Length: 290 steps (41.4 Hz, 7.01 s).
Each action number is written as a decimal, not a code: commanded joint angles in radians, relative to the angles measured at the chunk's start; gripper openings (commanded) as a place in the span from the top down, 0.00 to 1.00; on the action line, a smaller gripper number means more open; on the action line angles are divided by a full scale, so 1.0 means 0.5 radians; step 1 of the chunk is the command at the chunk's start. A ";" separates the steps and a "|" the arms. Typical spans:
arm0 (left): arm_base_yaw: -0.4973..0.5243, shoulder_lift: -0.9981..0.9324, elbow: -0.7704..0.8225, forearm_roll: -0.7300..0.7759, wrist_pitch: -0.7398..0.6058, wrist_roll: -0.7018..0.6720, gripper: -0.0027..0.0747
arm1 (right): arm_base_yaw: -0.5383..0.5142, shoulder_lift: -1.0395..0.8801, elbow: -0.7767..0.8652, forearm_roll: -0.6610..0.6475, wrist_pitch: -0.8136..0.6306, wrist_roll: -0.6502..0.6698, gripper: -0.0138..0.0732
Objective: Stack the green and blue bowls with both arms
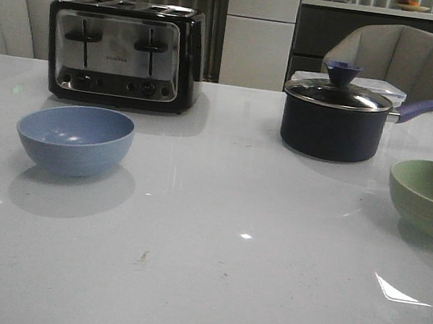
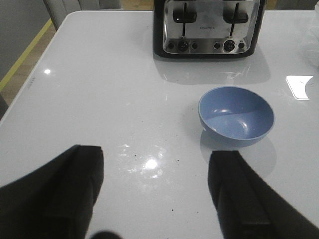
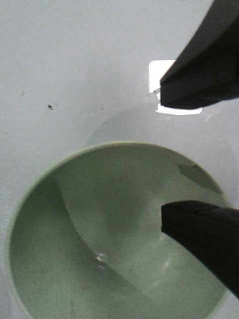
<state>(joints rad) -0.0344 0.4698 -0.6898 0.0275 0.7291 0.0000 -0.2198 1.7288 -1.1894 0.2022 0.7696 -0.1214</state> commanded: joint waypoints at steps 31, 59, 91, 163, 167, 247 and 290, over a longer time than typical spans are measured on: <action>0.004 0.019 -0.051 -0.015 -0.152 -0.017 0.31 | -0.004 0.140 -0.167 0.035 -0.214 -0.027 0.76; 0.004 0.019 -0.051 -0.015 -0.163 -0.017 0.31 | 1.039 -0.235 -0.163 0.035 -0.047 -0.106 0.76; 0.004 0.019 -0.051 -0.015 -0.163 -0.017 0.31 | 1.279 0.187 -0.163 0.046 -0.268 -0.106 0.64; -0.238 0.933 -0.256 -0.070 -0.176 0.041 0.31 | 1.411 -2.152 0.804 0.046 -0.063 -0.338 0.30; -0.238 1.201 -0.370 -0.081 -0.180 0.041 0.31 | 1.411 -2.152 0.804 0.046 -0.063 -0.338 0.30; -0.278 2.781 -1.558 -0.310 -0.030 0.142 0.85 | 1.411 -2.152 0.804 0.046 -0.062 -0.338 0.30; -1.189 2.652 -1.638 -0.445 0.042 0.359 0.85 | 1.411 -2.152 0.804 0.046 -0.062 -0.338 0.30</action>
<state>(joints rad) -0.6161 1.8199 -1.4746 -0.1657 0.8228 0.1785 0.4857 0.6554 -0.7614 0.2189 0.7992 -0.2806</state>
